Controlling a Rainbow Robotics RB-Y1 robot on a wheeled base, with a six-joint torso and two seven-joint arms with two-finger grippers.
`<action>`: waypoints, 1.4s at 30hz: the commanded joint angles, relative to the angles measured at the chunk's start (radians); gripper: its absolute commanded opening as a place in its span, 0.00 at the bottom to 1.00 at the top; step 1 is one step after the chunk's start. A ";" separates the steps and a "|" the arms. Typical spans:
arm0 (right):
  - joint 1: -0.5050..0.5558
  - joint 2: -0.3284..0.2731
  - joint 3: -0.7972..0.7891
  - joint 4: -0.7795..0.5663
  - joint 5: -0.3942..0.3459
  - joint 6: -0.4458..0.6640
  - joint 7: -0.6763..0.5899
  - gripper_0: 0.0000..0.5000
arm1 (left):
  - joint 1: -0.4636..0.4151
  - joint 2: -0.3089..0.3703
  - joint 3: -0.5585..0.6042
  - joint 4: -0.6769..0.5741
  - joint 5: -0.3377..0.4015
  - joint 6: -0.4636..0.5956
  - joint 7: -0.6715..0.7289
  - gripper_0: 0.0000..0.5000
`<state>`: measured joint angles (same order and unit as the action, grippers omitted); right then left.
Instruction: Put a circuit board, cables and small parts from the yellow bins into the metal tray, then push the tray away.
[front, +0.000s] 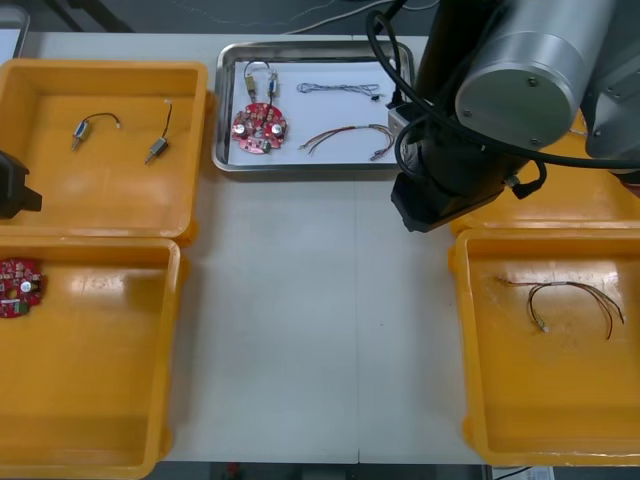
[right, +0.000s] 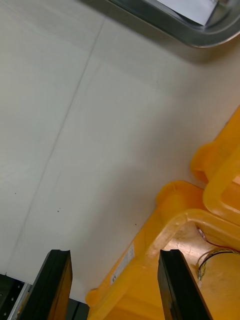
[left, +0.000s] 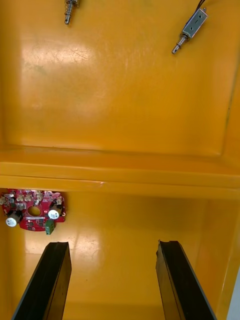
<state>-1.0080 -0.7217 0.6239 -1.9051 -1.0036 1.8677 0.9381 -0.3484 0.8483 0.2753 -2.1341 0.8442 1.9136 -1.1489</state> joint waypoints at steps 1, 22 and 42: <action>0.080 -0.101 -0.069 -0.115 -0.012 0.008 -0.094 1.00 | 0.011 0.023 -0.010 -0.024 0.006 0.006 0.044 1.00; 0.497 -0.292 -0.469 -0.308 -0.107 0.031 -0.168 1.00 | 0.011 0.023 -0.010 -0.024 0.006 0.006 0.044 1.00; 0.801 -0.294 -0.776 -0.272 -0.026 -0.010 0.065 1.00 | 0.011 0.023 -0.010 -0.024 0.006 0.006 0.044 1.00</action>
<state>-0.2600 -0.9761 -0.0860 -2.1829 -1.0440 1.8852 0.9797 -0.3479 0.8483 0.2750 -2.1341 0.8443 1.9137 -1.1488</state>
